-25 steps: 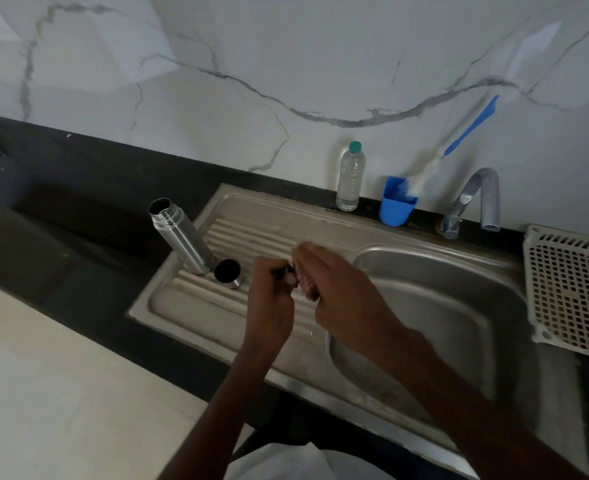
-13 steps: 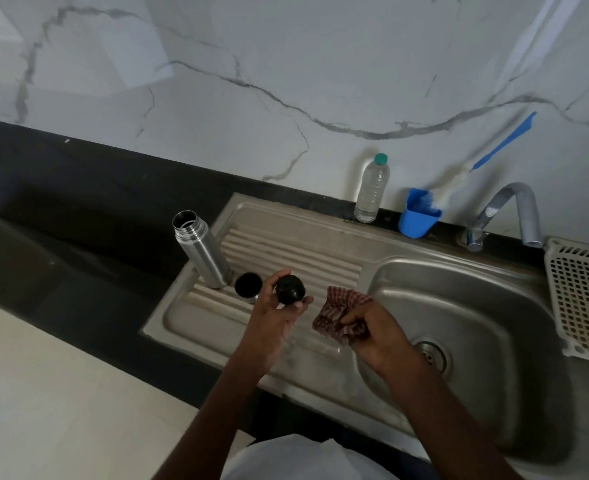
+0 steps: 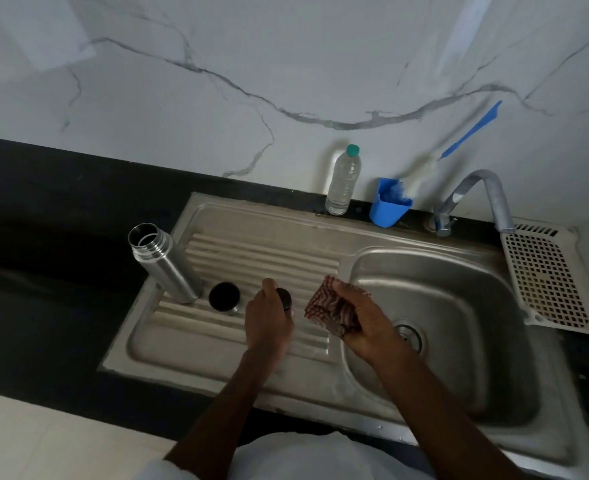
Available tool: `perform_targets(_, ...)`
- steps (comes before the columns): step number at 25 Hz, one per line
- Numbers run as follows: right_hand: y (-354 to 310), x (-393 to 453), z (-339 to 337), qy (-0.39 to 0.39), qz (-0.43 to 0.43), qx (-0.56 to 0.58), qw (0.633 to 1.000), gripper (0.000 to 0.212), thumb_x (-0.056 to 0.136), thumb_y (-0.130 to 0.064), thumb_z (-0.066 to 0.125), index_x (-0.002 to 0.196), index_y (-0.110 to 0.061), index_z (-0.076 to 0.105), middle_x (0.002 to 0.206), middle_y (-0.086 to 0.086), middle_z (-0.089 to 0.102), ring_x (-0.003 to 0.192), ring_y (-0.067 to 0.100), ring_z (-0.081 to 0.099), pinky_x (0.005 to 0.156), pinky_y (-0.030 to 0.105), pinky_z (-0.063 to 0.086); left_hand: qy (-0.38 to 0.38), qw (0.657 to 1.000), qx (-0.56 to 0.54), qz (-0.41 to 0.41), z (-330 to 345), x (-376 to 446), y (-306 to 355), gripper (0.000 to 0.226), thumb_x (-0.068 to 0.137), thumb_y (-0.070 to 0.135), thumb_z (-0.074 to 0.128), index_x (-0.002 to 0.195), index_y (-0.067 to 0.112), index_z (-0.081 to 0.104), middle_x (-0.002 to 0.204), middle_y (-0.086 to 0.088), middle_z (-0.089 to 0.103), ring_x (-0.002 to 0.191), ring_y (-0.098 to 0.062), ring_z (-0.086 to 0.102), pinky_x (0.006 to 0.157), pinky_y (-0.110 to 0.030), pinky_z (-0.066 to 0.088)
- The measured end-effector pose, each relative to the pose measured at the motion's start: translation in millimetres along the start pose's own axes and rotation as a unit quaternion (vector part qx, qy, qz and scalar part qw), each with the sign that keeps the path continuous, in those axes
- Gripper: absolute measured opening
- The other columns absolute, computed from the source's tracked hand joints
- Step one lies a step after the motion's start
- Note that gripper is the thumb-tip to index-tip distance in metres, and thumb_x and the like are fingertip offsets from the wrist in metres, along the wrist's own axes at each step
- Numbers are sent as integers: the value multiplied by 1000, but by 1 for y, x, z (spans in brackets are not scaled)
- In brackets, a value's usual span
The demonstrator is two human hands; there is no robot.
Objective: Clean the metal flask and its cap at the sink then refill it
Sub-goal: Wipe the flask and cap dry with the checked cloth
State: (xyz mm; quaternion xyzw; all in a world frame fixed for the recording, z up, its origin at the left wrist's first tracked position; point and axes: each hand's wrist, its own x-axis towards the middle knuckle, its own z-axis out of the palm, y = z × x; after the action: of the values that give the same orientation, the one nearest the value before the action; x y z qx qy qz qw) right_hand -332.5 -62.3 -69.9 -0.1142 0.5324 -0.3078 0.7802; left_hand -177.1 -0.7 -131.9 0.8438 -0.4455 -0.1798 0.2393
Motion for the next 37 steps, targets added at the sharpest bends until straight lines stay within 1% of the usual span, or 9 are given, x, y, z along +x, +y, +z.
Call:
perform_targets(6, 4, 15, -16, 46, -16, 13, 999, 23, 84, 18, 57, 102, 8, 67, 77, 20, 73, 66, 27, 73, 73, 51, 63, -16, 999, 13, 24, 0, 0, -2, 65, 81, 23, 86, 133, 8, 51, 127, -15, 62, 123, -33, 58, 105, -44, 48)
perform_targets(11, -8, 24, -29, 58, -24, 61, 996, 26, 85, 21, 44, 95, 8, 65, 80, 23, 69, 66, 30, 70, 53, 40, 63, 16, 998, 7, 52, -7, 5, 15, 70, 84, 24, 84, 142, 6, 49, 141, -16, 53, 135, -33, 49, 114, -48, 43)
perform_targets(17, -28, 40, -62, 75, -41, 115, 990, 41, 83, 14, 53, 123, 10, 62, 113, 30, 68, 105, 43, 68, 83, 61, 60, 15, 992, -59, 113, 1, 22, 68, 50, 94, 26, 75, 137, 11, 55, 137, -9, 58, 132, -26, 49, 115, -41, 39)
perform_targets(23, -76, 29, -120, 136, -183, 91, 969, 28, 92, 2, 60, 118, -2, 71, 111, 22, 74, 96, 36, 75, 91, 65, 55, -169, 968, -80, 166, 56, 25, 130, 44, 101, 33, 66, 140, 14, 58, 141, -4, 62, 134, -19, 52, 112, -31, 37)
perform_targets(27, -123, 2, -173, 273, -355, -90, 889, 19, 92, -7, 69, 109, -13, 77, 94, -1, 78, 89, 10, 75, 83, 30, 61, -296, 914, -270, 65, 93, 17, 199, 12, 103, 27, 66, 110, 18, 70, 112, 0, 75, 106, -11, 69, 89, -22, 48)
perform_targets(30, -165, -7, -219, 289, -415, -228, 832, 28, 90, -23, 72, 117, -30, 77, 109, -14, 77, 106, 6, 71, 100, 31, 55, -394, 852, -345, -5, 121, 7, 259, 22, 104, 45, 58, 108, 26, 68, 119, -3, 74, 112, -17, 67, 90, -31, 50)
perform_targets(32, -198, -4, -252, 303, -449, -299, 785, 31, 91, -25, 66, 118, -34, 76, 116, -19, 74, 112, 8, 68, 103, 31, 51, -447, 813, -369, -56, 143, -1, 299, 43, 108, 52, 46, 132, 19, 60, 134, -7, 68, 126, -21, 62, 95, -36, 47)
perform_targets(35, -233, 18, -301, 270, -478, -460, 698, 41, 90, -13, 54, 121, -28, 75, 128, -7, 70, 120, 17, 65, 106, 40, 51, -464, 772, -407, -154, 172, -14, 346, 62, 107, 64, 31, 144, 18, 51, 135, -10, 63, 123, -21, 62, 87, -32, 47)
perform_targets(37, -244, 38, -331, 263, -476, -544, 639, 45, 83, -14, 51, 119, -22, 77, 130, 1, 68, 121, 24, 64, 104, 43, 52, -460, 750, -424, -215, 188, -23, 365, 75, 103, 71, 28, 147, 14, 49, 141, -16, 60, 126, -27, 61, 98, -35, 48)
